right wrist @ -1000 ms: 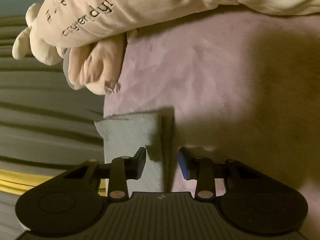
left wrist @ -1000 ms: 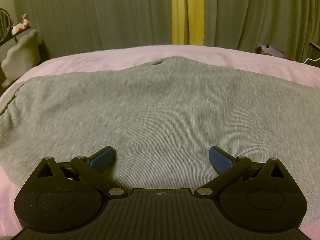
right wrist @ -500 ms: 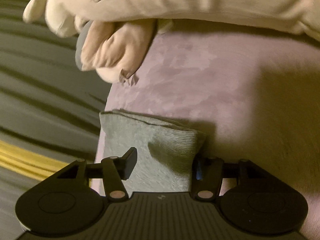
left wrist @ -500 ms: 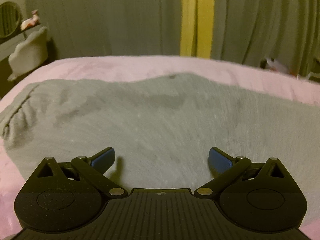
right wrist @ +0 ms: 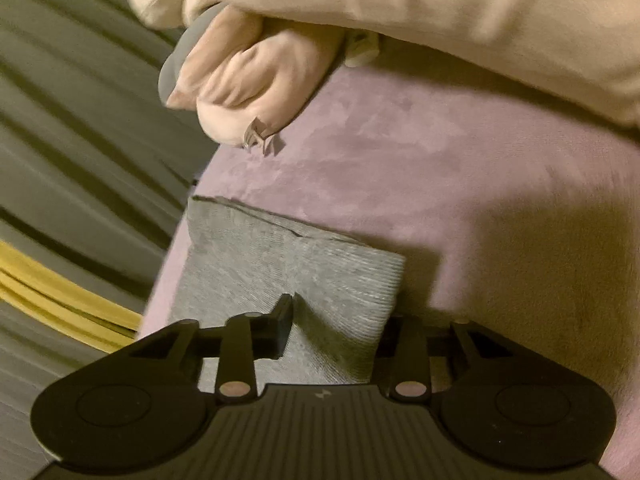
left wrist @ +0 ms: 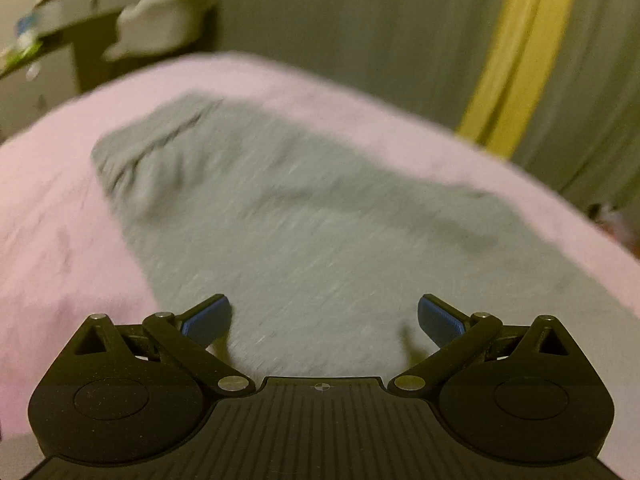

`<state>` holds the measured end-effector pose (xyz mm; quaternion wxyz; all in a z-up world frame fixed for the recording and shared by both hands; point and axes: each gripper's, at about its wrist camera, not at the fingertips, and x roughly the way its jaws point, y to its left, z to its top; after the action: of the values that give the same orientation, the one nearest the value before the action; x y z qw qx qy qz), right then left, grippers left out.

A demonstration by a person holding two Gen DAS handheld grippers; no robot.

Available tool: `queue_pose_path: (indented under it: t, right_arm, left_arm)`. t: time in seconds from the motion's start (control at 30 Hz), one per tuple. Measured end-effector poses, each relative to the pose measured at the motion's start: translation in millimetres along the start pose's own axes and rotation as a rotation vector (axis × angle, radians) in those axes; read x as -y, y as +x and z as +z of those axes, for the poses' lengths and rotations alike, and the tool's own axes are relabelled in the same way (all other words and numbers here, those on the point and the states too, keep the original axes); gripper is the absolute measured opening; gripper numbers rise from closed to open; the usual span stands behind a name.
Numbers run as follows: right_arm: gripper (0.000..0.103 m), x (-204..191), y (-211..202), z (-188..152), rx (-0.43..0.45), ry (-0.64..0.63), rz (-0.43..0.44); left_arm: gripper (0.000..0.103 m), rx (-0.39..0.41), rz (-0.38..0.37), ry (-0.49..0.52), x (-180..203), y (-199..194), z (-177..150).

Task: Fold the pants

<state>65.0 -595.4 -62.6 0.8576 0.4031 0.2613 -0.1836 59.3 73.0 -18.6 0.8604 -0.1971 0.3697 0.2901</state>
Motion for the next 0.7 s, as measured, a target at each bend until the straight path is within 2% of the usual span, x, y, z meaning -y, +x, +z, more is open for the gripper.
queue_pose_path:
  t: [0.07, 0.13, 0.23, 0.33, 0.4, 0.47, 0.53, 0.57, 0.6, 0.67, 0.7]
  right_arm:
    - [0.012, -14, -1, -1, 0.001, -0.073, -0.041]
    - [0.012, -38, -9, -3, 0.026, -0.148, -0.039]
    - [0.012, -109, -36, -27, 0.089, -0.432, 0.055]
    - [0.012, -180, -68, -86, 0.093, -0.744, 0.263]
    - [0.012, -212, -77, -142, 0.020, -0.928, 0.392]
    - [0.013, -225, -67, -195, -0.100, -1.067, 0.452]
    - [0.013, -225, -43, -247, -0.261, -1.194, 0.417]
    - [0.013, -224, -28, -272, -0.345, -1.275, 0.361]
    - [0.014, -223, -19, -292, -0.392, -1.357, 0.304]
    - [0.015, -225, -29, -309, -0.309, -1.476, 0.295]
    - [0.015, -226, -31, -308, -0.304, -1.480, 0.296]
  left_arm:
    - [0.103, -0.027, 0.020, -0.024, -2, 6, 1]
    - [0.103, -0.003, 0.016, -0.030, -2, 4, 0]
    - [0.103, 0.001, 0.028, -0.033, 0, 6, -1]
    - [0.103, 0.020, 0.042, -0.010, 3, 6, -3]
    - [0.103, 0.030, 0.044, 0.015, 6, 6, -5]
    - [0.103, 0.040, 0.044, 0.035, 9, 5, -7]
    - [0.103, 0.043, 0.039, 0.054, 12, 4, -8]
    - [0.103, 0.041, 0.041, 0.060, 12, 4, -8]
    - [0.103, 0.037, 0.042, 0.065, 13, 5, -8]
    - [0.103, 0.031, 0.035, 0.070, 14, 6, -8]
    - [0.103, 0.030, 0.031, 0.072, 15, 7, -8]
